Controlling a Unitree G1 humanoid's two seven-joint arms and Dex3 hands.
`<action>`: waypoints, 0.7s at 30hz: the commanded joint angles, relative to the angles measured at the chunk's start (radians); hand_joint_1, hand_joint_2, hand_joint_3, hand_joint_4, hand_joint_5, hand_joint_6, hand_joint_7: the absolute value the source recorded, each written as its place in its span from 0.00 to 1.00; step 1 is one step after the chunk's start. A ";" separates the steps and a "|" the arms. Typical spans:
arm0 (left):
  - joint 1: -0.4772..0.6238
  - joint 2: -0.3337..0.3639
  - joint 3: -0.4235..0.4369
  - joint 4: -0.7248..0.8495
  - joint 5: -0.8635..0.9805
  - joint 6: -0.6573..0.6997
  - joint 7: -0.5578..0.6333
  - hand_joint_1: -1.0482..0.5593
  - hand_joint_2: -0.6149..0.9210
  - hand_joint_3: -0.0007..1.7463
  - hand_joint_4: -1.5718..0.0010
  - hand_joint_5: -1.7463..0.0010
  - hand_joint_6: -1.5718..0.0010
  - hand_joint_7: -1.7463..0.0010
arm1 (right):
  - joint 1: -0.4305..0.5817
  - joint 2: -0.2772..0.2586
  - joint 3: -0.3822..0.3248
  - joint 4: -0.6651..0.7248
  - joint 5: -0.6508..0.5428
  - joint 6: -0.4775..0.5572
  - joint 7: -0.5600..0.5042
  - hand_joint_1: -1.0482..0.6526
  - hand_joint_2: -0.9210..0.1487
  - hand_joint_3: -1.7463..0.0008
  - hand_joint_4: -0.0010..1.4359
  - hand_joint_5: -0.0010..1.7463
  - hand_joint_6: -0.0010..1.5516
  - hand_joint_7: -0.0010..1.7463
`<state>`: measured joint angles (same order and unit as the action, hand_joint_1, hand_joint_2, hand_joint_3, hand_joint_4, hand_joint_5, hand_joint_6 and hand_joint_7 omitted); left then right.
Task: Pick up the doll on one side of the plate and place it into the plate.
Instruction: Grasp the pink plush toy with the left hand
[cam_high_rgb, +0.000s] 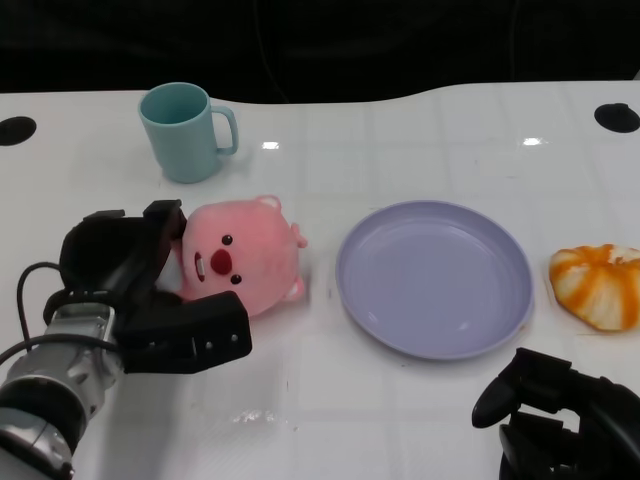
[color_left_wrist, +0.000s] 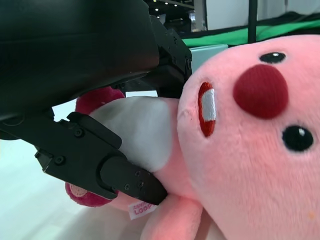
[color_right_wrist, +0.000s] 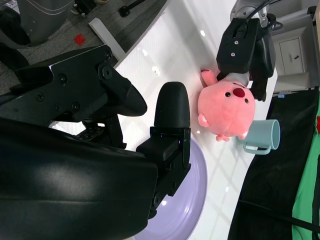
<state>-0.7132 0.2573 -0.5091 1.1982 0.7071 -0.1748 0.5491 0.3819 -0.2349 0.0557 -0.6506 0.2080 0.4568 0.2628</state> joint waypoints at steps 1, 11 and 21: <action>0.027 0.014 0.016 -0.004 -0.019 -0.011 -0.001 0.52 0.87 0.38 0.42 0.00 0.58 0.00 | -0.003 -0.007 -0.012 -0.010 0.013 0.009 0.002 0.57 0.21 0.36 0.47 1.00 0.32 0.88; 0.034 0.066 0.070 -0.104 -0.073 -0.090 -0.048 0.55 0.75 0.56 0.43 0.00 0.57 0.00 | -0.005 -0.003 -0.003 -0.010 0.003 0.008 -0.003 0.58 0.21 0.36 0.46 1.00 0.32 0.88; 0.098 0.083 0.148 -0.356 -0.117 -0.020 -0.146 0.53 0.76 0.58 0.41 0.00 0.55 0.00 | -0.006 -0.003 0.000 -0.011 0.004 0.013 -0.005 0.58 0.21 0.36 0.46 1.00 0.32 0.88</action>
<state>-0.6239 0.3188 -0.3813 0.8806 0.6047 -0.2131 0.4243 0.3753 -0.2345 0.0609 -0.6508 0.2075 0.4666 0.2610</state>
